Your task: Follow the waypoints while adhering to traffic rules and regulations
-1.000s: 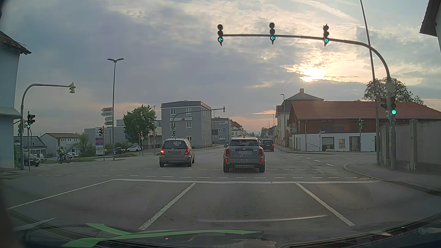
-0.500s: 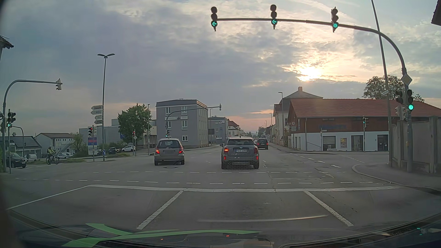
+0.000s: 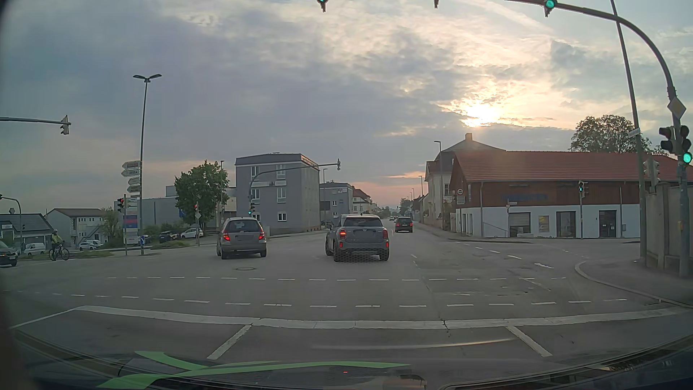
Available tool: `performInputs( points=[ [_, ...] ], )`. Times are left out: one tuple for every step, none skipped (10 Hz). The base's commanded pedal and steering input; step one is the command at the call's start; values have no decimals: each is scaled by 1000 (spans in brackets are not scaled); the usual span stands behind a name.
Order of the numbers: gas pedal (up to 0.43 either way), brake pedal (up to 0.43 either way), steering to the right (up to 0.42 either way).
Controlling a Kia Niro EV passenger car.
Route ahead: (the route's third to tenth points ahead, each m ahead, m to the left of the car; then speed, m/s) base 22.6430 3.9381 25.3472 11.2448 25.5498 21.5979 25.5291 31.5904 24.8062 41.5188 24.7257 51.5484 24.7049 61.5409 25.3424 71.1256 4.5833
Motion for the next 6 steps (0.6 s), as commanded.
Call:
performInputs(
  points=[
    [189, 0, 15],
    [169, 0, 11],
    [150, 0, 10],
    [130, 0, 9],
    [118, 0, 7],
    [118, 0, 7]
  ],
)
